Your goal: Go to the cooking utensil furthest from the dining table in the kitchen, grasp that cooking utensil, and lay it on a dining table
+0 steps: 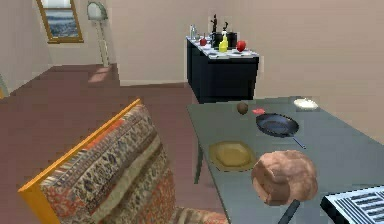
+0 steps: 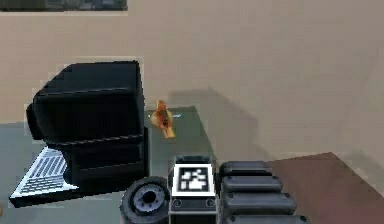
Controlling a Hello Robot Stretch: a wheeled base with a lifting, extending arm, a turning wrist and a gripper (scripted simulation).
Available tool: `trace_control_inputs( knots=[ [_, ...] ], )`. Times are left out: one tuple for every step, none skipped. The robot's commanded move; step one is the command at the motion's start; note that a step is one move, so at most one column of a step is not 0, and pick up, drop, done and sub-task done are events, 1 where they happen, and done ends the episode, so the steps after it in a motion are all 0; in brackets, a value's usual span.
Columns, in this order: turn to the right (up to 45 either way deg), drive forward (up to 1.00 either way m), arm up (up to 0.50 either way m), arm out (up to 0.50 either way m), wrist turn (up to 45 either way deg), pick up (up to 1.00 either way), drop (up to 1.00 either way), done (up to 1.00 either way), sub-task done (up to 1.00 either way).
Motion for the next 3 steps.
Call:
trace_control_inputs(
  knots=[
    [-15.0, 0.00, 0.00, 0.00, 0.0, 0.00, 0.00, 0.00, 0.00],
    [0.0, 0.00, 0.00, 0.48, 0.0, 0.00, 0.00, 0.00, 0.00],
    [0.0, 0.00, 0.00, 0.00, 39.0, 0.00, 0.00, 0.00, 0.00]
  ],
)
